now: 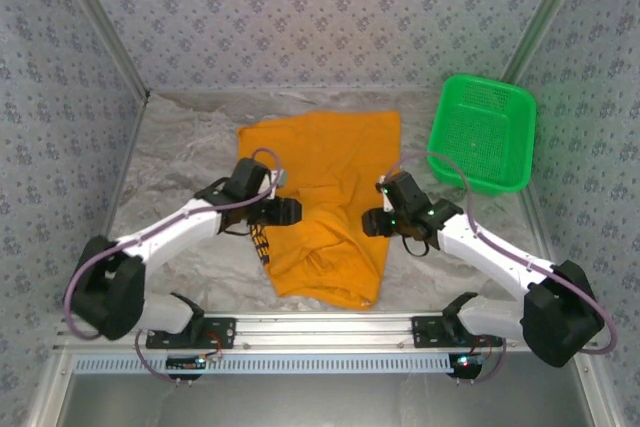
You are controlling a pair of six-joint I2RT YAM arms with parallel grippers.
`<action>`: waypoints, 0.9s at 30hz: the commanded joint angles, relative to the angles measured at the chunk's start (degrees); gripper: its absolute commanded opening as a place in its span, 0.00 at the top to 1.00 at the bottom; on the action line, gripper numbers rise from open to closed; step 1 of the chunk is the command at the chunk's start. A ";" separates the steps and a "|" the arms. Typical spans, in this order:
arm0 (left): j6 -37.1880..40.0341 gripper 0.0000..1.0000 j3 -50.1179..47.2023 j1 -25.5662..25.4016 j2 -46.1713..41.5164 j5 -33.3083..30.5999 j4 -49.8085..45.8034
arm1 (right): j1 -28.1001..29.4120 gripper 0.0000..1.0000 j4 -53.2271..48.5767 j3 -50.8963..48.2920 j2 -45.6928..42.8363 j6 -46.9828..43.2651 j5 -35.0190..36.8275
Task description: Fold the inside-out t-shirt
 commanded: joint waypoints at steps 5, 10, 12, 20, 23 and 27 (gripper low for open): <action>24.38 0.33 10.31 -20.96 5.58 2.05 3.02 | -5.73 0.42 -11.16 -4.53 -3.64 9.85 -6.08; 35.02 0.32 14.58 -26.63 14.99 8.83 8.09 | -15.93 0.42 -13.68 -5.11 -8.58 9.26 -8.96; 40.75 0.32 15.55 -29.13 17.93 8.91 7.10 | -19.23 0.42 -13.72 -4.60 -10.11 8.25 -10.20; 51.68 0.28 13.50 -34.22 23.87 2.45 8.16 | -27.82 0.42 -13.46 -3.69 -12.22 4.73 -14.67; 52.15 0.28 16.69 -34.85 28.42 0.84 7.53 | -29.32 0.42 -13.16 -3.63 -11.87 4.27 -15.77; 54.11 0.37 21.38 -35.32 34.83 0.80 5.00 | -30.96 0.43 -12.79 -3.34 -11.76 3.45 -17.21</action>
